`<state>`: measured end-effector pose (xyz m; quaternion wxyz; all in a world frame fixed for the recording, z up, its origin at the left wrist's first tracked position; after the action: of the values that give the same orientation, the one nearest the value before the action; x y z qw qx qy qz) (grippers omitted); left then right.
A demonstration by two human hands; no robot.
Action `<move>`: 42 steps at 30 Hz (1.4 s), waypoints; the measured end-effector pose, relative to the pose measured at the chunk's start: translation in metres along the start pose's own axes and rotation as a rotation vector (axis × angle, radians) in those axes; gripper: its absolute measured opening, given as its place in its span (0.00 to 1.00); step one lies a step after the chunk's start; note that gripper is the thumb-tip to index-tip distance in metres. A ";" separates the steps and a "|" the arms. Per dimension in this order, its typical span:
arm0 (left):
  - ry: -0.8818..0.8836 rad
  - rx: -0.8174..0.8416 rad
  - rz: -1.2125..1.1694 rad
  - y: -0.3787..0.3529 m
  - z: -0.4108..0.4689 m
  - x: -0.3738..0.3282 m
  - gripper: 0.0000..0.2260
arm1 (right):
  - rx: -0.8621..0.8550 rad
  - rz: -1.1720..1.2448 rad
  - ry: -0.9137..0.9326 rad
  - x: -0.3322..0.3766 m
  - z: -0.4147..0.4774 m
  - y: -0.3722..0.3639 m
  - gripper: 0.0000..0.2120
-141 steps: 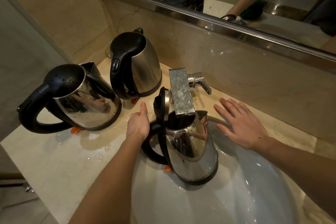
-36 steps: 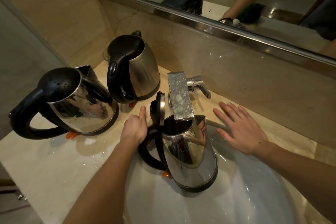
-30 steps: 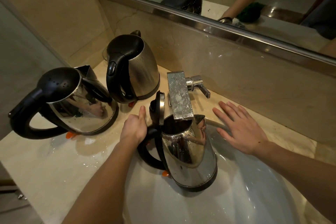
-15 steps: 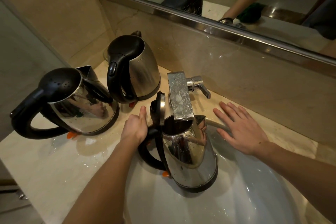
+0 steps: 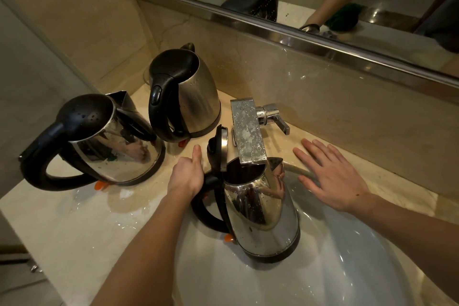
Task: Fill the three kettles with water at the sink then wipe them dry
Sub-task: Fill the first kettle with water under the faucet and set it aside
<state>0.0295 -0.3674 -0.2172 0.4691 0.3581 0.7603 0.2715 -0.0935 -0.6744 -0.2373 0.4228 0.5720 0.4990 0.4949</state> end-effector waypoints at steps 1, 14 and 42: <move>-0.001 0.002 0.002 0.000 0.000 0.000 0.28 | -0.001 0.001 0.000 0.000 0.000 0.000 0.32; 0.002 -0.017 -0.021 0.008 -0.016 -0.011 0.29 | 0.006 -0.001 0.003 0.001 0.000 0.001 0.32; 0.059 -0.014 -0.058 0.016 -0.031 -0.021 0.32 | -0.006 -0.007 0.005 -0.001 0.000 -0.002 0.31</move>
<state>0.0124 -0.3771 -0.1821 0.4569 0.3244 0.7818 0.2735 -0.0939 -0.6751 -0.2390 0.4249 0.5680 0.5005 0.4963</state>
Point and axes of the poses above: each hand's wrist, its own z-axis towards the middle knuckle, its own y-axis out of the back of the hand, x = y × z, the point moved 1 cm from there along z, towards the middle knuckle, and after that the axes turned 8 degrees about z, right-handed, at the moved point
